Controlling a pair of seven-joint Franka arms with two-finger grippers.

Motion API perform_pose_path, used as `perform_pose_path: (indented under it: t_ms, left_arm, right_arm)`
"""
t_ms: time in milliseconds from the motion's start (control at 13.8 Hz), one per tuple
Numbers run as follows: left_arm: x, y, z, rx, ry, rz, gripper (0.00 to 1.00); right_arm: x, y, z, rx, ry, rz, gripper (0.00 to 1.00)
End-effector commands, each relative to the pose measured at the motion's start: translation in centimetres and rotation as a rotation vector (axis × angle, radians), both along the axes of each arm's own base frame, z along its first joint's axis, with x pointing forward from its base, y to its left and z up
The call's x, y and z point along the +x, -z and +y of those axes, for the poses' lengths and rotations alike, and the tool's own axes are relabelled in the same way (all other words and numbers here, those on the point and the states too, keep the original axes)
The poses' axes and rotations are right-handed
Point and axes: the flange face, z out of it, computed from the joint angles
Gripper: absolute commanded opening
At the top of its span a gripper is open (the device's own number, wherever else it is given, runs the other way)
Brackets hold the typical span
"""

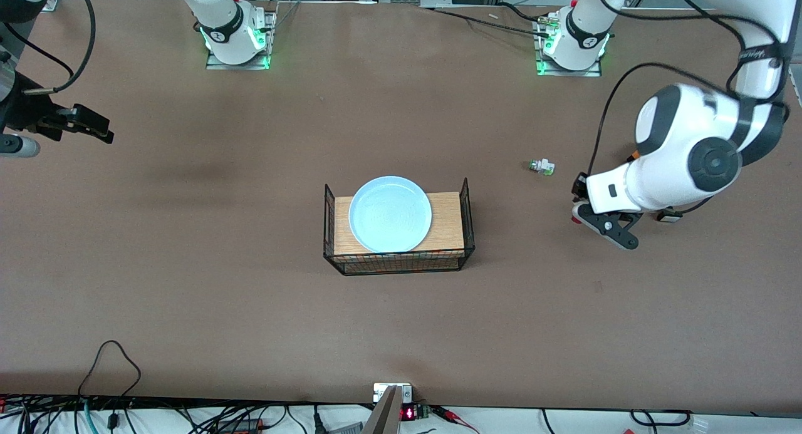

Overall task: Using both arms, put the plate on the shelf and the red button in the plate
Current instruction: 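Grasp the white red-capped button with the left gripper and lift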

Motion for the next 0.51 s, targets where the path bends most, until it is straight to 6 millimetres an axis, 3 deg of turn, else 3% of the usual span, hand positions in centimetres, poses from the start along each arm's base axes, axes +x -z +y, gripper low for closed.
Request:
perform_pose_path:
  t_ms: [0,218,435]
  left_arm:
    - [-0.1,-4.7,-6.6,-0.103,-0.099,0.021,0.14]
    - [-2.4,-6.6,-20.2,-0.126,-0.198,-0.005,0.14]
    - [-3.2,-2.6,-29.3,-0.051,-0.215,-0.136,0.13]
  right_arm:
    - [-1.7,-0.3,-1.0,0.008,0.006,-0.002,1.0]
    - [-1.8,-0.1,-0.6,0.008,-0.001,-0.007,1.0]
    - [-1.5,-0.1,-0.1,0.006,-0.011,-0.019,1.0]
